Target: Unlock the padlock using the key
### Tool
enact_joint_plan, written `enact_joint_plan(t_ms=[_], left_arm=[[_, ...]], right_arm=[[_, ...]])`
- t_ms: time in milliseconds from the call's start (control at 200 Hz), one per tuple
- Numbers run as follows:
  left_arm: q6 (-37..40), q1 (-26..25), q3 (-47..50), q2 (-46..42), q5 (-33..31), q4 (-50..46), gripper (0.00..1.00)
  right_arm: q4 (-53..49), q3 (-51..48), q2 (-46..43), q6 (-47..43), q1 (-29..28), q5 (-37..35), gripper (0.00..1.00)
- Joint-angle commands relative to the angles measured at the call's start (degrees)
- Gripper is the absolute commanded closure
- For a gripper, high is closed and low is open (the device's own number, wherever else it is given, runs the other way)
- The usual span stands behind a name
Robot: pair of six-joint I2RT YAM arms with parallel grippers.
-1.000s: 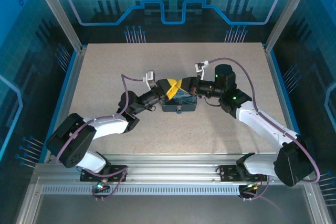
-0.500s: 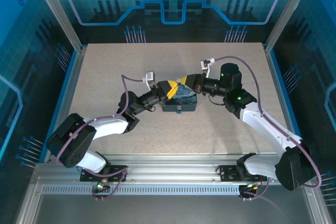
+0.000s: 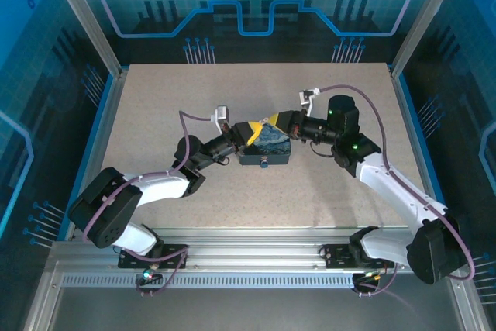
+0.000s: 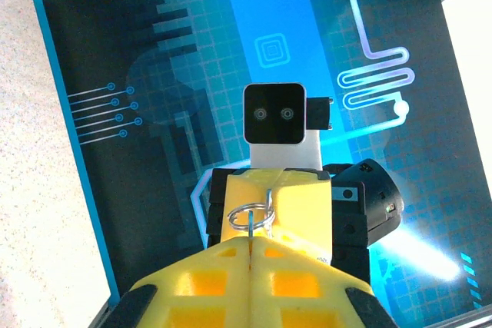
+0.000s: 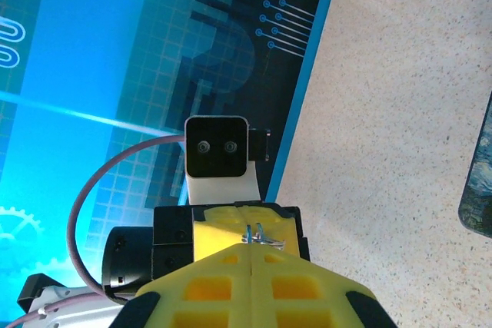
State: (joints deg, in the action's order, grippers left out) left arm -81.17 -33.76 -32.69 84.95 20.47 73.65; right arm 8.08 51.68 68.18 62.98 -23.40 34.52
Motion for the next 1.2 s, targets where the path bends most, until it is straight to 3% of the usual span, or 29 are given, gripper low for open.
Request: enact_joint_plan(t_ms=[0, 130, 410, 575, 750, 886, 1011, 1196], left_arm=[[-0.71, 0.45, 0.78, -0.48, 0.54, 6.42, 1.0], [-0.87, 0.45, 0.52, -0.16, 0.88, 6.42, 0.95], [-1.11, 0.45, 0.52, 0.07, 1.44, 6.42, 0.98], [-0.91, 1.14, -1.35, -0.69, 6.16, 0.5, 1.0], [8.66, 2.34, -8.69, -4.65, 16.96, -26.12, 1.0], [25.97, 2.46, -20.38, -5.76, 23.33, -59.66, 1.0], [43.86, 2.47, -32.5, -4.53, 23.96, -86.67, 1.0], [57.82, 2.47, -44.11, -1.67, 26.81, -104.27, 1.0]], right_arm=[[-0.12, -0.97, -2.41, -0.93, 1.42, -0.42, 1.0], [-0.25, -0.97, -2.65, -1.04, 1.6, 0.01, 1.0], [-1.17, -0.97, -3.21, -1.75, 2.32, -0.34, 1.0], [-5.36, -2.6, -3.88, -4.98, 3.82, 0.41, 1.0], [-12.82, -3.75, -6.22, -11.88, 6.11, -0.21, 0.84], [-16.15, -4.04, -8.01, -18.16, 7.52, 0.88, 0.75], [-14.41, -3.96, -8.09, -20.79, 9.33, 6.82, 0.73], [-7.62, -4.44, -7.07, -19.46, 10.52, 14.08, 0.69]])
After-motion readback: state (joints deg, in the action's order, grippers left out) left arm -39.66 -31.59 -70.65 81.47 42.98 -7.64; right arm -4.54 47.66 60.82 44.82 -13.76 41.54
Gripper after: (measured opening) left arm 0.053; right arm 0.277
